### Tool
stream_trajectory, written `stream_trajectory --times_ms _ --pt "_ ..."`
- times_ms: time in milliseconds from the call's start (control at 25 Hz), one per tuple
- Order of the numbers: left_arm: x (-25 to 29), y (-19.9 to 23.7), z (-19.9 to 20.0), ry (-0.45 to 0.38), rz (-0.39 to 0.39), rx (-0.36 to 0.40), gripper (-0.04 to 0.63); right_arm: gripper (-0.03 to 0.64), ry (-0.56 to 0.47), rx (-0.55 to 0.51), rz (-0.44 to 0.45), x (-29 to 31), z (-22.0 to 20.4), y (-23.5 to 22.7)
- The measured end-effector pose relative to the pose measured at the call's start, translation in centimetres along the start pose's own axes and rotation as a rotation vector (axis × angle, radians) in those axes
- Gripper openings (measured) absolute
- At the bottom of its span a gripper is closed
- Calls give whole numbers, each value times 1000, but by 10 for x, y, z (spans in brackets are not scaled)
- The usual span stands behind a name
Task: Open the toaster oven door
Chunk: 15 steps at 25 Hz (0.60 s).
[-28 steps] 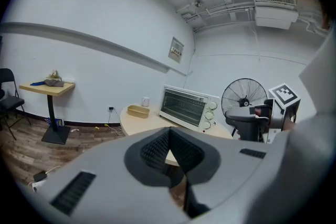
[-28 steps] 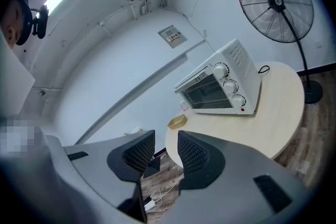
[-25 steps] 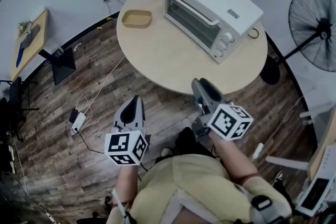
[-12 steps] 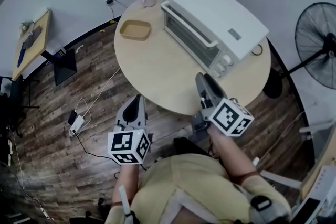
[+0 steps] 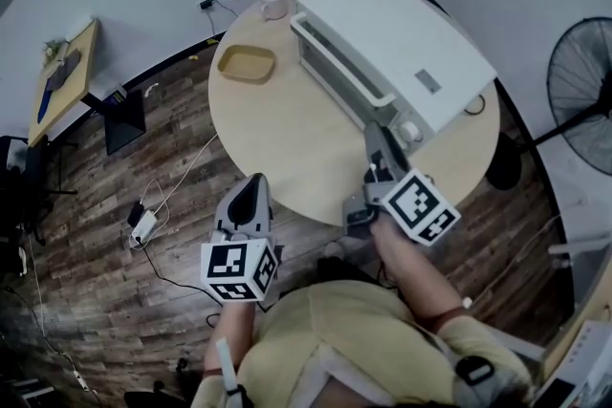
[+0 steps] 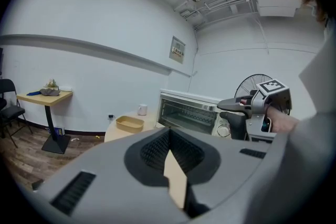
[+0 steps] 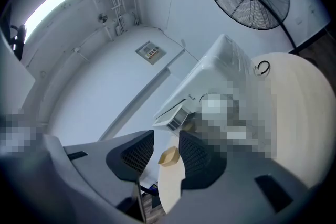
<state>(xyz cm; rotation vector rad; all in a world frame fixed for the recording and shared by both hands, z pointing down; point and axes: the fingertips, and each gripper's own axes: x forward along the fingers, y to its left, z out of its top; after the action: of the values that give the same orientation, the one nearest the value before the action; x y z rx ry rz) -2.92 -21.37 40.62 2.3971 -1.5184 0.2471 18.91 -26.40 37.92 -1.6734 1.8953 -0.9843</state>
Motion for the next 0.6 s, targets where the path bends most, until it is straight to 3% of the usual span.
stream_trajectory --times_ms 600 --pt "31 -18 6 11 -22 16 2 152 -30 214 -18 29 7 -12"
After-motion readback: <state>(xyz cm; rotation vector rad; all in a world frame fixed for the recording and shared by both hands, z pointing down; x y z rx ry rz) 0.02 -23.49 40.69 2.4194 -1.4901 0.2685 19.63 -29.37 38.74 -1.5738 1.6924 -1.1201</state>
